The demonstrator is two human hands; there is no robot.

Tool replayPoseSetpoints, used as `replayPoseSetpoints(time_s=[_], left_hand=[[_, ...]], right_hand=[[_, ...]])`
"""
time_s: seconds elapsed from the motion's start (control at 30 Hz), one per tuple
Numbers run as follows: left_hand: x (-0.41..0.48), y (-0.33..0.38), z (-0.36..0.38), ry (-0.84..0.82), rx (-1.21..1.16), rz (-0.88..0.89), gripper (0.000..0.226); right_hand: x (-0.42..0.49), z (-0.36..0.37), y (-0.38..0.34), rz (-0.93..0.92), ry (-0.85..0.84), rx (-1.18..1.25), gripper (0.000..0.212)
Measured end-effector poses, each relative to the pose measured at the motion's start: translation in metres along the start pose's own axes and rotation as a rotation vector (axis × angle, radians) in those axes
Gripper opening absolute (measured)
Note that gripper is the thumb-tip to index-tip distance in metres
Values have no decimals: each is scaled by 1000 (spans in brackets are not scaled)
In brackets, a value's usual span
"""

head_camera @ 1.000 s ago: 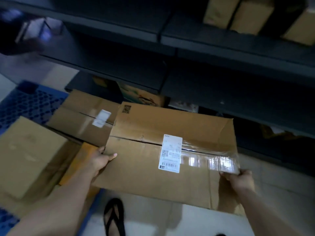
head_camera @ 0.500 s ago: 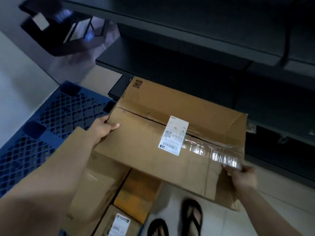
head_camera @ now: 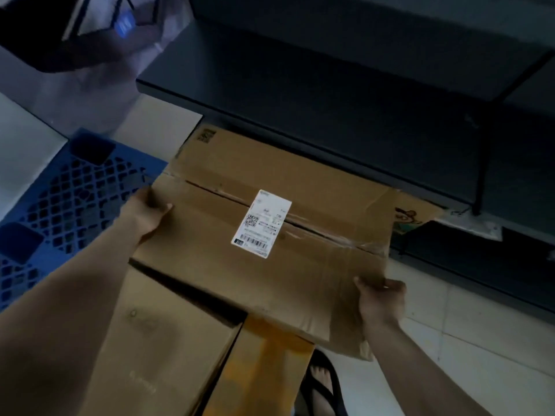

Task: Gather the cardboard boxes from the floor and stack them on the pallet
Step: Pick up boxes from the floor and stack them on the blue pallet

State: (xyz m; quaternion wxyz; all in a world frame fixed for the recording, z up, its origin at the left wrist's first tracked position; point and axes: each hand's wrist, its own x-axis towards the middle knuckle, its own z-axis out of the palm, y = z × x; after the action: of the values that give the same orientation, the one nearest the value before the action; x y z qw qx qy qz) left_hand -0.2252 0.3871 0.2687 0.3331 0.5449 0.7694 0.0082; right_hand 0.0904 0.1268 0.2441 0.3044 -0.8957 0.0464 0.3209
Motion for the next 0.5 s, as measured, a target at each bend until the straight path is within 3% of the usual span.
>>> replayPoseSetpoints(time_s=[0.1,0.17,0.37,0.5], left_hand=[[16,-22,34,-61,316,-48,109],[6,-29,56,-68,291,-55,119],[-6,-39,72,-4,177,-59,106],[-21,-27,87,20,157,-98,85]], right_hand=[[0,35,11,56,-28,-88,40],[-2,48,18,47,-37,-138,38],[-8,47,29,-24,-54,-225,37],[-10,40,19,-31,-79,-235,37]])
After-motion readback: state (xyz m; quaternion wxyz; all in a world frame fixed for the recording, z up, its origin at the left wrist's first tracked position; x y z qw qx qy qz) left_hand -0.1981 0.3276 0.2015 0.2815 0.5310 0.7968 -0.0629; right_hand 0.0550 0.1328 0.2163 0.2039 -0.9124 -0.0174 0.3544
